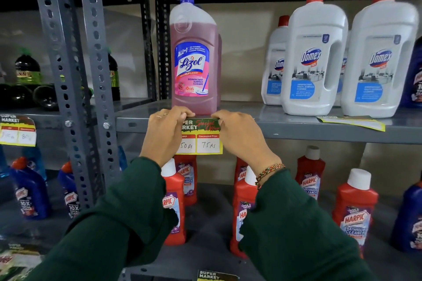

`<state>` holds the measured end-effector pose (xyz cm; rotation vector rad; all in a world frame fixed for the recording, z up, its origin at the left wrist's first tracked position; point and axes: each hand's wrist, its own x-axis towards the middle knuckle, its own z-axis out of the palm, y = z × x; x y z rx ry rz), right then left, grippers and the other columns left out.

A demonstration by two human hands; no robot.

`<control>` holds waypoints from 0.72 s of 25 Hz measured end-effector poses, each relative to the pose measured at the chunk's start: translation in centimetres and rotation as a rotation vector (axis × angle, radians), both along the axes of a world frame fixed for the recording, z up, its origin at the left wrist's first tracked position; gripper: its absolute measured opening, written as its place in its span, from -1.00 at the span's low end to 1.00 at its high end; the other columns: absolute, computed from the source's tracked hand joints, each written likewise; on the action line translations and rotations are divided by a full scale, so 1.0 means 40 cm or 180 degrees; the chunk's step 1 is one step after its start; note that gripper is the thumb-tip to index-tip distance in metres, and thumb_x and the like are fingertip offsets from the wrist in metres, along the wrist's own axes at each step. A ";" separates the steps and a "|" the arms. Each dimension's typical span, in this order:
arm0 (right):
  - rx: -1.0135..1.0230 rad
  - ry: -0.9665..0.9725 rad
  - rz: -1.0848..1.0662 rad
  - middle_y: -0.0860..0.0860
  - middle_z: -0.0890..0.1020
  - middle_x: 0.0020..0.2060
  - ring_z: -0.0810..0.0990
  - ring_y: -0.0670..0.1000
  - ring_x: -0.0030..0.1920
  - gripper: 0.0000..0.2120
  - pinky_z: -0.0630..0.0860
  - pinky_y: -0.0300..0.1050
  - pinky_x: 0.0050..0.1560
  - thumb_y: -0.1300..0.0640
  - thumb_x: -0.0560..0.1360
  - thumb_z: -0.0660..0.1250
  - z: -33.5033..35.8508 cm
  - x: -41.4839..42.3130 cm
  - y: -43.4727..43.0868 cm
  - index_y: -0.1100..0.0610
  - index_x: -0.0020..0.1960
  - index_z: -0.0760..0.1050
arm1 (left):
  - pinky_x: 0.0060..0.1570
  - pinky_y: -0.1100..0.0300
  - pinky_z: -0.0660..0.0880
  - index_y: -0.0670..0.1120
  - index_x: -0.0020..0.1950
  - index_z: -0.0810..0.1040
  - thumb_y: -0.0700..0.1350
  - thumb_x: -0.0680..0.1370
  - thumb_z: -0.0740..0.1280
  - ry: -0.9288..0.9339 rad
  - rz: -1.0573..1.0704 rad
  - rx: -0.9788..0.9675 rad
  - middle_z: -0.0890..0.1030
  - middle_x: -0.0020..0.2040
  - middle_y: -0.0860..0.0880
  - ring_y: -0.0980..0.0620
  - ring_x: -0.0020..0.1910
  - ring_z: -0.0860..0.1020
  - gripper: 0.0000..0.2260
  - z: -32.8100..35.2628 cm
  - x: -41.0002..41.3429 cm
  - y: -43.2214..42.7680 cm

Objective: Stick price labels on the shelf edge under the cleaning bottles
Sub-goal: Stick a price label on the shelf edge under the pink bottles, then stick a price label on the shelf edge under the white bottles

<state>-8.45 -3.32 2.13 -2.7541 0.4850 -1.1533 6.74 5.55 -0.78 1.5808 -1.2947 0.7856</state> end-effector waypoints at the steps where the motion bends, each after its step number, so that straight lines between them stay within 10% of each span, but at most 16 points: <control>1: 0.0310 -0.0056 0.0209 0.12 0.66 0.07 0.58 0.15 0.08 -0.77 0.48 -0.01 0.11 0.22 0.53 0.17 0.013 -0.009 -0.010 0.13 0.14 0.49 | -0.01 -0.19 0.44 -0.11 0.02 0.49 -0.20 0.56 0.07 -0.0024 0.0173 -0.0074 0.67 -0.11 -0.09 -0.14 -0.11 0.53 -0.79 0.004 -0.015 -0.008; 5: 0.0866 -0.0545 0.0478 0.08 0.67 0.03 0.59 0.04 0.07 -0.82 0.46 -0.13 0.15 0.18 0.51 0.23 0.067 -0.099 -0.090 0.11 0.05 0.57 | -0.01 -0.05 0.30 -0.14 0.05 0.49 -0.28 0.45 0.10 -0.0417 0.1114 -0.0221 0.64 -0.06 -0.18 -0.23 -0.07 0.54 -0.74 0.012 -0.115 -0.068; 13: 0.0996 -0.0022 -0.2455 0.27 0.52 0.16 0.41 0.30 0.20 -0.59 0.36 0.11 0.18 -0.03 0.49 0.18 0.078 -0.370 -0.350 0.27 0.15 0.36 | -0.24 0.05 0.40 -0.13 -0.16 0.51 -0.11 0.53 0.11 -0.0952 0.0434 0.0253 0.65 -0.23 -0.14 -0.16 -0.22 0.54 -0.79 0.063 -0.420 -0.318; 18: 0.0840 -0.0077 -0.2289 0.27 0.47 0.23 0.41 0.33 0.24 -0.35 0.28 0.21 0.32 0.01 0.46 0.25 0.066 -0.380 -0.380 0.30 0.38 0.06 | -0.35 0.04 0.34 -0.10 -0.33 0.47 -0.13 0.52 0.19 -0.1117 0.0927 0.0439 0.62 -0.38 -0.13 -0.14 -0.34 0.51 -0.77 0.019 -0.474 -0.394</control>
